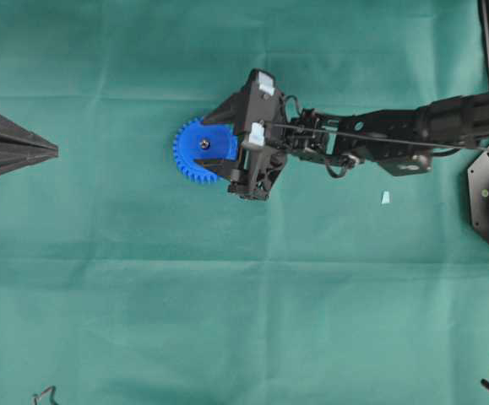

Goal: Insert the shaft into the center hole of the gear.

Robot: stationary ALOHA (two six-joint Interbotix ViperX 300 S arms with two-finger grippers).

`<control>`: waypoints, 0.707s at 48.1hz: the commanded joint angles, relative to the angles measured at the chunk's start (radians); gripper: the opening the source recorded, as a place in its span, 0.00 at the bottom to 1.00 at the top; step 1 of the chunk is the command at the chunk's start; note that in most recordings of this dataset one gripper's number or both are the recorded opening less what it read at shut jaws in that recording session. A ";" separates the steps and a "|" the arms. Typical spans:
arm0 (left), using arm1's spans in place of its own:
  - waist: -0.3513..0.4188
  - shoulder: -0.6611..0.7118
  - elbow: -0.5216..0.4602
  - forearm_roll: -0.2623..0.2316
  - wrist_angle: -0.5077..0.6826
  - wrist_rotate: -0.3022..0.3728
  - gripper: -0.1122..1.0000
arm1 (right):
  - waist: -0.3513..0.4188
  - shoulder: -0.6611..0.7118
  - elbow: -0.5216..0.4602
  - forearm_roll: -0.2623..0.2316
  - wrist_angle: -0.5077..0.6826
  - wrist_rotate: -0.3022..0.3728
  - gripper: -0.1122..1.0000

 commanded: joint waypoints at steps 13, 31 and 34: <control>-0.002 0.006 -0.020 0.003 -0.003 0.000 0.10 | 0.002 -0.267 0.095 -0.003 0.026 -0.028 0.84; -0.002 0.005 -0.018 0.003 -0.002 0.002 0.10 | 0.002 -0.526 0.307 -0.003 0.009 -0.029 0.84; 0.000 0.005 -0.018 0.002 0.002 0.002 0.10 | 0.002 -0.574 0.342 -0.002 0.009 -0.029 0.84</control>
